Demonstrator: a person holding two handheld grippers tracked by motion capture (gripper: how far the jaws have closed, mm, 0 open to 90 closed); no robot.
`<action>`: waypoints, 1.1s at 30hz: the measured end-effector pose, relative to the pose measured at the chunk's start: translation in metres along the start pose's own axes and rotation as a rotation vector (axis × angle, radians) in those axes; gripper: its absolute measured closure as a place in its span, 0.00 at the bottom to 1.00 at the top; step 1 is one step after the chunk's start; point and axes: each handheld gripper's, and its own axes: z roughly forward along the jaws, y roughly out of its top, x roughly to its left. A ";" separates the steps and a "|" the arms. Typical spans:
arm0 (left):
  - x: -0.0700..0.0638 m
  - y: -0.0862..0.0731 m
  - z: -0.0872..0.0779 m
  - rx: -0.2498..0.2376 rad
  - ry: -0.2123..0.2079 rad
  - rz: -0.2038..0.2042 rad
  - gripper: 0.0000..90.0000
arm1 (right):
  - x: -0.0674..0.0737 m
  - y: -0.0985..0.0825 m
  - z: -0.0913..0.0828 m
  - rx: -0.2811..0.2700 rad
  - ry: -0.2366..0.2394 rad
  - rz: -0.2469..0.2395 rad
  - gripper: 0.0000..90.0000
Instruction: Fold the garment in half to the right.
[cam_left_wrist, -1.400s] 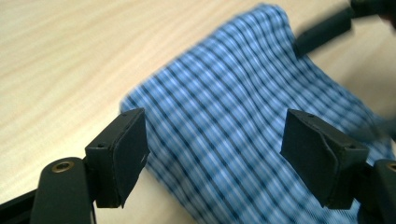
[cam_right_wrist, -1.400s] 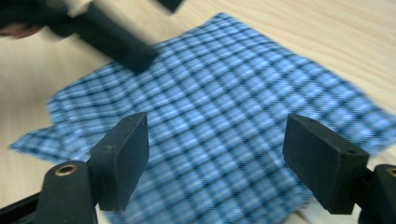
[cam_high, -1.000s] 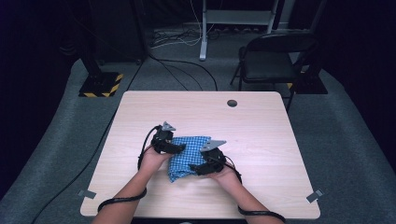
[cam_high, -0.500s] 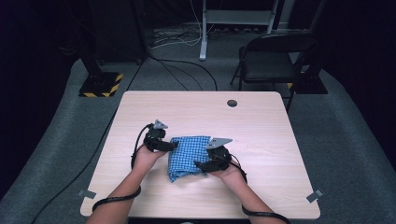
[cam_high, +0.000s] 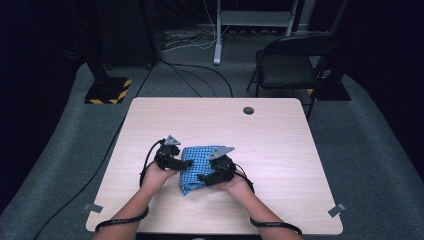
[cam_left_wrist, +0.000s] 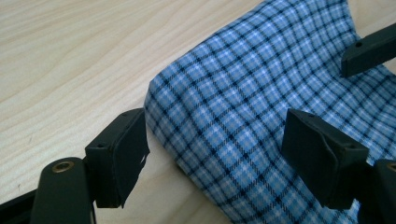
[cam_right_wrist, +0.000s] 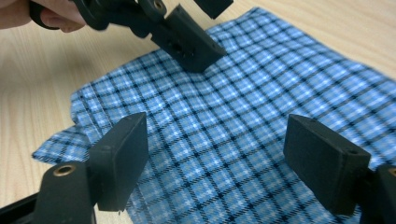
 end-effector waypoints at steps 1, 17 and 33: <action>0.000 0.000 0.000 0.000 -0.001 -0.004 0.25 | -0.001 -0.001 0.001 0.001 0.001 0.002 0.23; -0.005 0.000 -0.011 0.004 0.009 0.022 0.25 | -0.021 0.007 -0.011 -0.023 -0.025 0.039 0.23; -0.010 -0.013 -0.011 0.002 -0.021 0.006 0.24 | -0.041 0.005 0.006 0.029 -0.056 0.065 0.24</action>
